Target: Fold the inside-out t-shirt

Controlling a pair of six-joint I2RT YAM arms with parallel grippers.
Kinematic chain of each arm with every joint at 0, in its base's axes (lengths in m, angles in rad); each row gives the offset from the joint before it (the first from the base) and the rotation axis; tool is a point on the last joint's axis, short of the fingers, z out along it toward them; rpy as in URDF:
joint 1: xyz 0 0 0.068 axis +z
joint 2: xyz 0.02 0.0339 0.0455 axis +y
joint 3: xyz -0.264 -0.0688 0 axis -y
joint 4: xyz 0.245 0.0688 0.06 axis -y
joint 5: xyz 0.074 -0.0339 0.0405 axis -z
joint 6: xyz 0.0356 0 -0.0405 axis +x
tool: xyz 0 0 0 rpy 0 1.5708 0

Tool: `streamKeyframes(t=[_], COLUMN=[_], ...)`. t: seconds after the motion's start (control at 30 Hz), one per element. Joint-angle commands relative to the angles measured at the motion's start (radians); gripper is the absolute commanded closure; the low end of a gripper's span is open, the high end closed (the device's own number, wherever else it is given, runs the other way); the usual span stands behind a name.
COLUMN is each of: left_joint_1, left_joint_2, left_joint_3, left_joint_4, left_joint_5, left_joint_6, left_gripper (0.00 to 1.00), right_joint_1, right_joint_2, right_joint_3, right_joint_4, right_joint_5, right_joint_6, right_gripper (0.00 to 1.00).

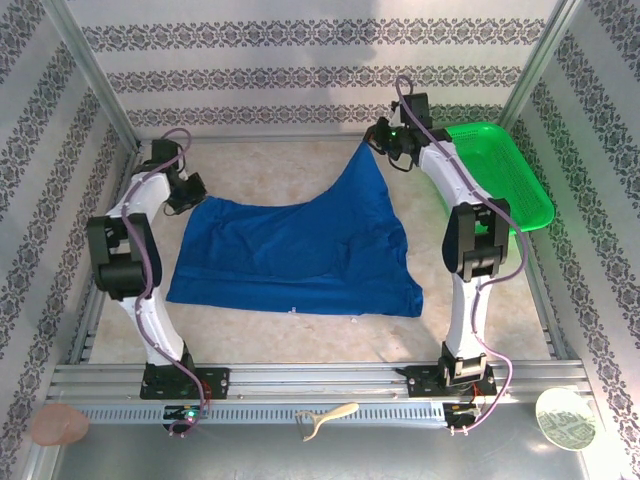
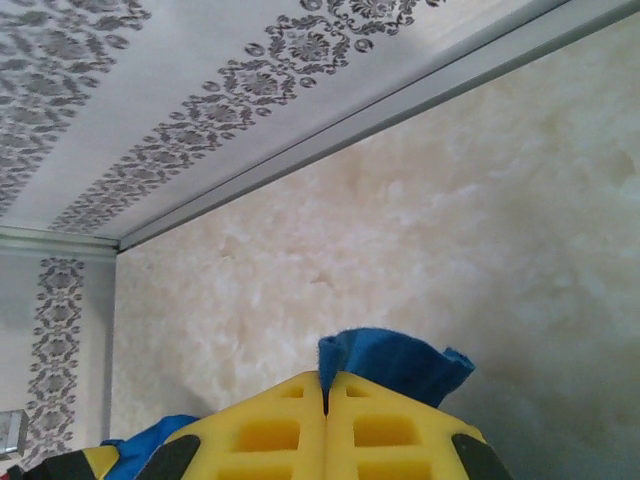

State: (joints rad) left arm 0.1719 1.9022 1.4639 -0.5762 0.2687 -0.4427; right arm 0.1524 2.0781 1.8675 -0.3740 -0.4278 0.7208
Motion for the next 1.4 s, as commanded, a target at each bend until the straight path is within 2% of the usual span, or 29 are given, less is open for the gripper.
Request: streamKeyframes(t=[0.0,0.2,0.37,0.53,0.67,0.87,1.03,1.17,1.2,1.23,1.27,1.3,1.37], left_joint_1=[0.034,0.064,0.104,0.149,0.174,0.209,0.218,0.222,0.225,0.23,0.234,0.236,0.236], left_joint_2=[-0.07,-0.167,-0.236,-0.289,-0.325,-0.382,-0.396,-0.376,-0.371,-0.367,-0.366,-0.368,-0.4], left_joint_3=[-0.079,-0.186,-0.276,-0.351,-0.395,-0.484,-0.552,-0.585,-0.585,-0.584,-0.579,-0.576,-0.566], left_joint_4=[0.064,0.074,0.085,0.11,0.113,0.113,0.123,0.11,0.102,0.093,0.081,0.075,0.07], left_joint_5=[-0.019,-0.009,-0.023,0.015,0.037,0.067,0.085,0.075,0.067,0.059,0.051,0.045,0.036], left_joint_6=[-0.056,-0.082,-0.124,-0.161,-0.183,-0.205,-0.212,-0.226,-0.227,-0.229,-0.231,-0.232,-0.233], left_gripper=[1.0,1.0,1.0,1.0,1.0,1.0,1.0,1.0,0.91,0.73,0.58,0.46,0.29], right_joint_1=[-0.01,0.006,0.041,0.066,0.102,0.148,0.238,0.304,0.324,0.349,0.371,0.383,0.387], right_joint_2=[-0.132,-0.401,-0.63,-0.861,-1.041,-1.31,-1.467,-1.526,-1.532,-1.54,-1.548,-1.55,-1.525], right_joint_3=[-0.196,-0.551,-0.787,-0.973,-1.093,-1.226,-1.354,-1.438,-1.44,-1.438,-1.428,-1.416,-1.375], right_joint_4=[0.15,0.273,0.279,0.24,0.169,-0.039,-0.144,-0.194,-0.231,-0.276,-0.314,-0.329,-0.322], right_joint_5=[-0.005,0.003,0.053,0.108,0.172,0.261,0.346,0.393,0.419,0.457,0.491,0.513,0.525], right_joint_6=[0.051,0.115,0.126,0.157,0.193,0.237,0.316,0.393,0.411,0.429,0.432,0.427,0.383], right_gripper=[1.0,1.0,1.0,1.0,1.0,1.0,1.0,1.0,0.97,0.75,0.59,0.52,0.47])
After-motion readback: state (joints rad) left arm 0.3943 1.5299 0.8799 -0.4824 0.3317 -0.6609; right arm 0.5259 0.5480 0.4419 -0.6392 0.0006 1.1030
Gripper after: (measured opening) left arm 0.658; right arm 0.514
